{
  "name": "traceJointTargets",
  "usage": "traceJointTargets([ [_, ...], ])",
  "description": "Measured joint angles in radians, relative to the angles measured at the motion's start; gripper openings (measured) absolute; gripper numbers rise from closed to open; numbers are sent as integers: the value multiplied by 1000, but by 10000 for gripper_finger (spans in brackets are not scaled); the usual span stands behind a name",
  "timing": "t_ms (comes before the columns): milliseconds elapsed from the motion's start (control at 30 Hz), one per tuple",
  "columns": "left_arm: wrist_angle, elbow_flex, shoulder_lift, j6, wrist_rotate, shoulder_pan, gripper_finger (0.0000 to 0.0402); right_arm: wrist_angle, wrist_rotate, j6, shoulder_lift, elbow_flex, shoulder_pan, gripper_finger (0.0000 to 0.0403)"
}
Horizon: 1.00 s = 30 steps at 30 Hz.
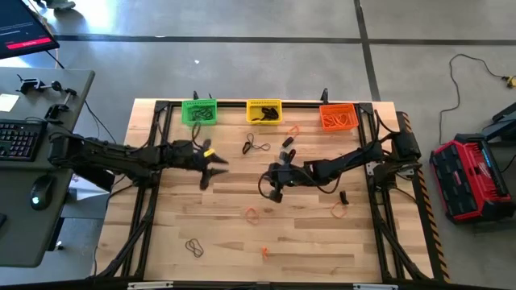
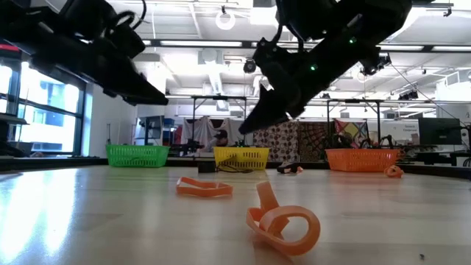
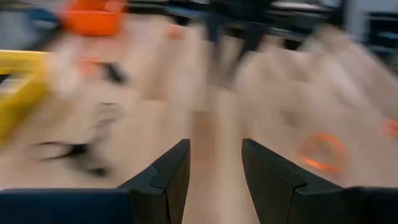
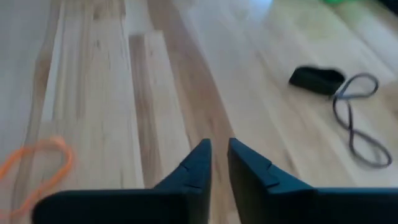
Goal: Sort rubber bands into baskets
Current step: Put the orange rubber band into the orange bin
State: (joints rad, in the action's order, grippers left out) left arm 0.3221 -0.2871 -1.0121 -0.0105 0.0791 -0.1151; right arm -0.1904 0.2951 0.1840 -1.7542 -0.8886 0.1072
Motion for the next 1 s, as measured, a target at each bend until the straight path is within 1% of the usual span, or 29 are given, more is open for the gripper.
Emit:
traceJointTargets([
  [100, 31, 0, -35, 0, 70, 59, 138, 36, 0, 23, 0, 0, 11, 77],
  [200, 89, 0, -96, 0, 74, 124, 138, 44, 0, 43, 0, 0, 14, 99],
  [300, 180, 0, -170, 11, 73, 179, 138, 44, 0, 44, 0, 0, 14, 112],
  [367, 209, -12, -224, 26, 72, 207, 138, 44, 0, 44, 0, 0, 14, 114],
  [500, 201, -72, -333, 28, 62, 252, 138, 44, 0, 44, 0, 0, 14, 115],
  [733, 199, -175, -505, -66, 61, 281, 138, 44, 0, 44, 0, 0, 14, 115],
  [833, 182, -208, -555, -84, 61, 281, 138, 44, 1, 43, 0, 0, 14, 115],
  [1000, 105, -260, -617, -106, 77, 281, 138, 44, 1, 38, 0, 0, 14, 115],
])
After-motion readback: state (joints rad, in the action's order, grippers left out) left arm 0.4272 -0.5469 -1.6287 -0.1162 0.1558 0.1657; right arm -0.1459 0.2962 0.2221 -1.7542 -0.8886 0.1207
